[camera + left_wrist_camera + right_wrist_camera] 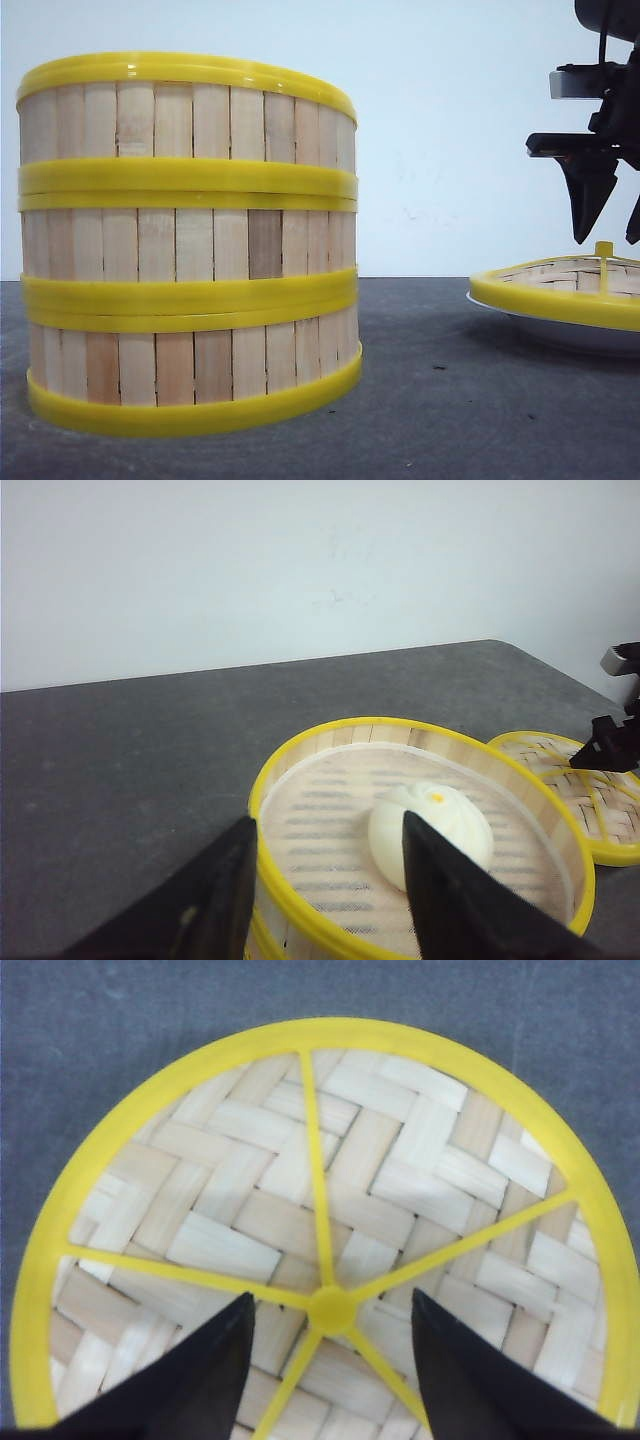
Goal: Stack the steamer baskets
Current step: 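Lower the right gripper and grasp the woven lid at its center hub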
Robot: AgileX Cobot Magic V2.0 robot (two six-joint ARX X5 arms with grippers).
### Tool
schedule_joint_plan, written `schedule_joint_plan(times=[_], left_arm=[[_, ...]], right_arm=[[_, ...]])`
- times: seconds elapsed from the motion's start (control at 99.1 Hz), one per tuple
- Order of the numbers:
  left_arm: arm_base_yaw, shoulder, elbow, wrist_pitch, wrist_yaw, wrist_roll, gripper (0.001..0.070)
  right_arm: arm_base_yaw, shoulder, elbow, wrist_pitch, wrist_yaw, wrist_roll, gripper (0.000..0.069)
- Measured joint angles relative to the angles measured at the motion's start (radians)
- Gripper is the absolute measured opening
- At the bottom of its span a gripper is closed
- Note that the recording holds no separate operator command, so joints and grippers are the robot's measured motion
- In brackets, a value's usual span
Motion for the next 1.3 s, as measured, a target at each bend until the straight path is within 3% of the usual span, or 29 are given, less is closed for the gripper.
schedule_joint_plan(times=[0.242, 0.706, 1.099, 1.301], left_arm=[[0.0, 0.0, 0.0, -0.007, 0.0, 0.0, 0.027], [0.0, 0.0, 0.0, -0.014, 0.0, 0.0, 0.027], [0.0, 0.0, 0.0, -0.014, 0.0, 0.0, 0.027], [0.0, 0.0, 0.0, -0.014, 0.0, 0.001, 0.027]], right_arm=[[0.0, 0.027, 0.0, 0.011, 0.0, -0.003, 0.0254], [0.0, 0.034, 0.0, 0.015, 0.002, -0.004, 0.0074], [0.0, 0.034, 0.005, 0.015, 0.01, -0.003, 0.0055], [0.0, 0.003, 0.08, -0.056, 0.01, -0.004, 0.0054]])
